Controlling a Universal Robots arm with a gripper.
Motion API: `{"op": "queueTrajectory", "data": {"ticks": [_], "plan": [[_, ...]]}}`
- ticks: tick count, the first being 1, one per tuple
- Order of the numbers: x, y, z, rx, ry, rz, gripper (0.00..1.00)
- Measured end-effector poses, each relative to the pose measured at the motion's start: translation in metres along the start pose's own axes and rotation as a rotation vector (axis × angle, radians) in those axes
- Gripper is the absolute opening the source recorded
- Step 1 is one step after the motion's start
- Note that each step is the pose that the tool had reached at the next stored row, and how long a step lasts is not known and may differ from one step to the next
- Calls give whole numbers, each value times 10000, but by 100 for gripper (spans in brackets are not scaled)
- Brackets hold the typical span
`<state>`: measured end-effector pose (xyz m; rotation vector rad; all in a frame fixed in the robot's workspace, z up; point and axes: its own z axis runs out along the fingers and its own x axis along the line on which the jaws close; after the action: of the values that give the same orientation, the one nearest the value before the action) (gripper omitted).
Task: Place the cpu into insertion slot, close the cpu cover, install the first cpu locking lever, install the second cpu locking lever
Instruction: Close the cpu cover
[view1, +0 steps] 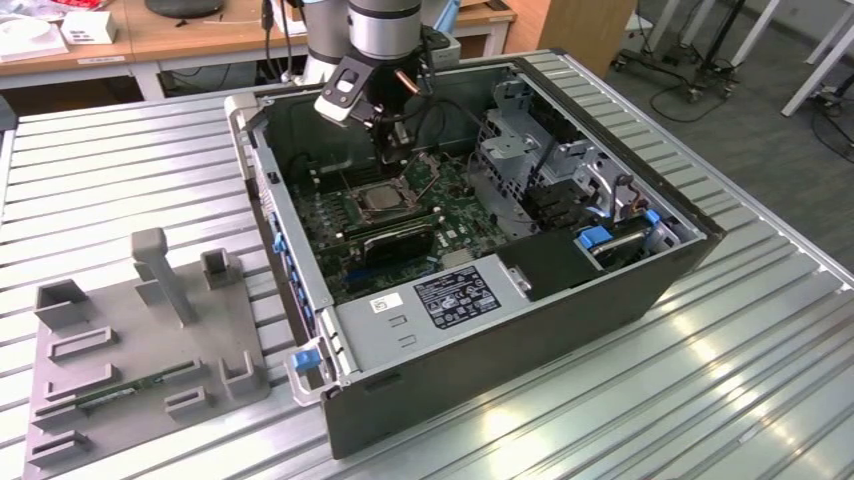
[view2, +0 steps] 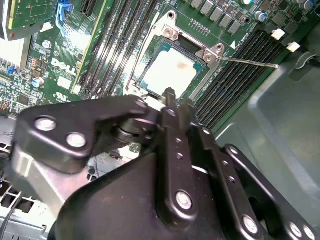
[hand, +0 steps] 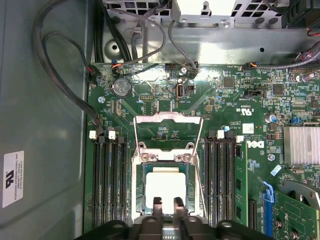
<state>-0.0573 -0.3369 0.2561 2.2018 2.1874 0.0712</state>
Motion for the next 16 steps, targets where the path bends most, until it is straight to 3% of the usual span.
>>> {"op": "queueTrajectory", "data": {"ticks": [3,16], "plan": [[0,0,-1,0,0,0,11],[0,-1,12,1,-1,0,11]]}}
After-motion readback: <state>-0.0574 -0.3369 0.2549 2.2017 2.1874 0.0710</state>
